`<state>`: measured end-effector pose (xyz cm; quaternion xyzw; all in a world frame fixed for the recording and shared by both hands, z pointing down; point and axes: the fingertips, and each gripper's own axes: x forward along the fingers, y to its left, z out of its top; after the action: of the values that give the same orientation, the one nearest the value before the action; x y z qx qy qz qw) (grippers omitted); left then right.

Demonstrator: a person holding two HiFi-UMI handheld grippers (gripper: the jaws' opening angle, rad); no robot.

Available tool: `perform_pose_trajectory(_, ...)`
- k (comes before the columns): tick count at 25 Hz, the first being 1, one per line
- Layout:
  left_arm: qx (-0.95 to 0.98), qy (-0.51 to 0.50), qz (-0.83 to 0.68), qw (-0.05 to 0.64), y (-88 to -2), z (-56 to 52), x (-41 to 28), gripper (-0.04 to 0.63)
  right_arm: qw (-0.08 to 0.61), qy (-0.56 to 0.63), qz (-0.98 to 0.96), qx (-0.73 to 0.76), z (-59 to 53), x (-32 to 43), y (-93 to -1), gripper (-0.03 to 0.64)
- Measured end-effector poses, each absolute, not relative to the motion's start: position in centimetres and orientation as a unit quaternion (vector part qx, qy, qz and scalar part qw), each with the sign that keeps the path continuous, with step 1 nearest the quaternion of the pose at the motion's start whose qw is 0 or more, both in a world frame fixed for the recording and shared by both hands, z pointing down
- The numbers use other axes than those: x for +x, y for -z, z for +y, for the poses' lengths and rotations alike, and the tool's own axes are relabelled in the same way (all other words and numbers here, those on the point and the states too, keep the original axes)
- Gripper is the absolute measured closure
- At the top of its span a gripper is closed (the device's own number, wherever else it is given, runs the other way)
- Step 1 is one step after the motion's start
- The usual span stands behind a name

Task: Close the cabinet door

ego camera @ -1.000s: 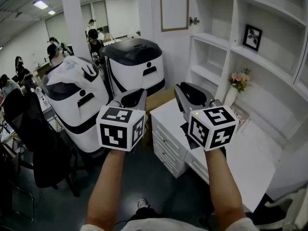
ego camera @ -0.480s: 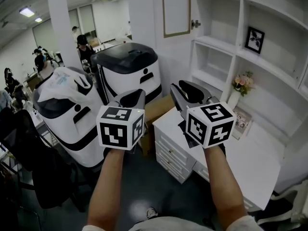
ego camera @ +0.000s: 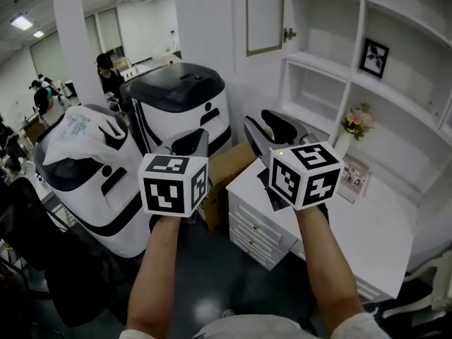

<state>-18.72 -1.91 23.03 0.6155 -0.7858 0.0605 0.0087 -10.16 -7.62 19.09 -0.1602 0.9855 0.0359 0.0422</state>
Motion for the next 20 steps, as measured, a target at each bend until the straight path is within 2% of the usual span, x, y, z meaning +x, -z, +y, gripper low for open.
perform_pose_trajectory(20,0.621,-0.057,-0.782,-0.012,-22.4,-5.6,-24.1,0.598,0.067,-0.029,0.981,-0.178,-11.8,-15.8,-18.0,0.39)
